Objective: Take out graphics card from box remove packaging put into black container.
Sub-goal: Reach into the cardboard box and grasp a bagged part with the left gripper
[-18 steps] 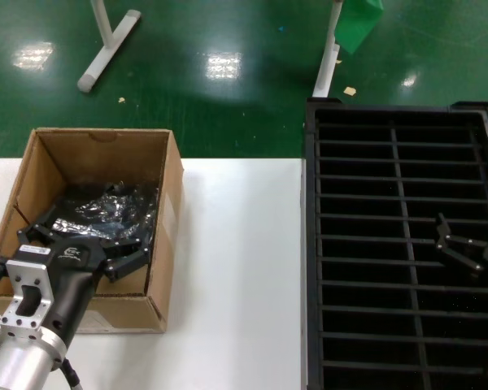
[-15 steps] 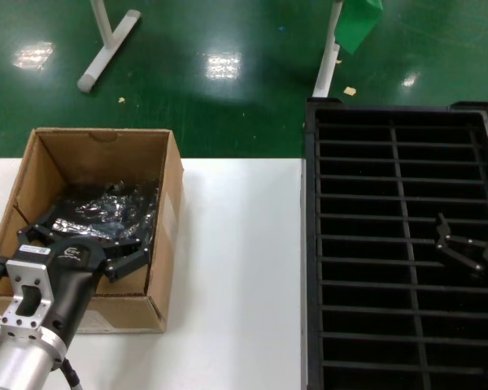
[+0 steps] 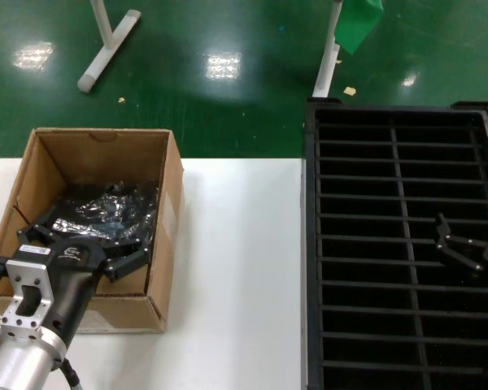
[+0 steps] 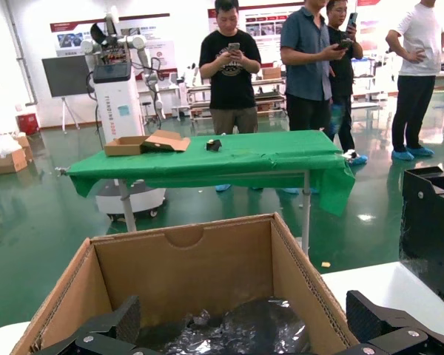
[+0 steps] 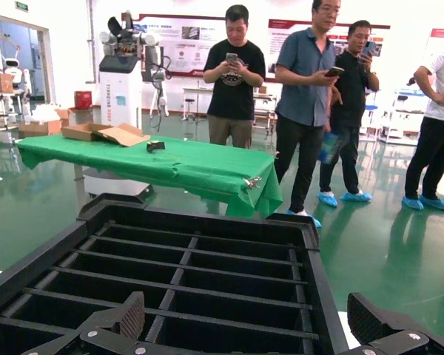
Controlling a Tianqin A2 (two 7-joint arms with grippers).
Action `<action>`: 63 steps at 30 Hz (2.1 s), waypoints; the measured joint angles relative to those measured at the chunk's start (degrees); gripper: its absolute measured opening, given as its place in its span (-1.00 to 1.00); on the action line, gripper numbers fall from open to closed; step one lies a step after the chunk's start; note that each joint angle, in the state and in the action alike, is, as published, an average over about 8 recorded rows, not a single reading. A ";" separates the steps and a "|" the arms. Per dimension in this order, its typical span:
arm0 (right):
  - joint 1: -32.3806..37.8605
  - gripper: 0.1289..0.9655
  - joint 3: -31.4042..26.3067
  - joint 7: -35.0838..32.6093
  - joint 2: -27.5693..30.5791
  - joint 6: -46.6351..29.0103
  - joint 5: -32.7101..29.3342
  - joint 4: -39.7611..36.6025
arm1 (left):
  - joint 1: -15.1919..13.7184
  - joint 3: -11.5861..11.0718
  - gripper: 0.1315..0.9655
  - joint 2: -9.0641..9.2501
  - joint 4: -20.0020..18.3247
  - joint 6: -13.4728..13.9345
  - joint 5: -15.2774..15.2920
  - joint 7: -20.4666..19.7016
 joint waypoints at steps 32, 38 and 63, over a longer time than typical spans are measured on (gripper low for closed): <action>0.00 1.00 0.00 0.00 0.00 0.00 0.00 0.00 | -11.32 -8.36 1.00 -12.08 15.15 25.97 -4.43 15.70; 0.00 1.00 0.00 0.00 0.00 0.00 0.00 0.00 | -22.04 -8.67 1.00 -13.26 30.38 36.67 -0.24 31.00; 0.00 1.00 0.00 0.01 0.00 0.00 -0.01 0.00 | -39.94 1.77 1.00 -14.88 50.73 45.38 8.56 62.59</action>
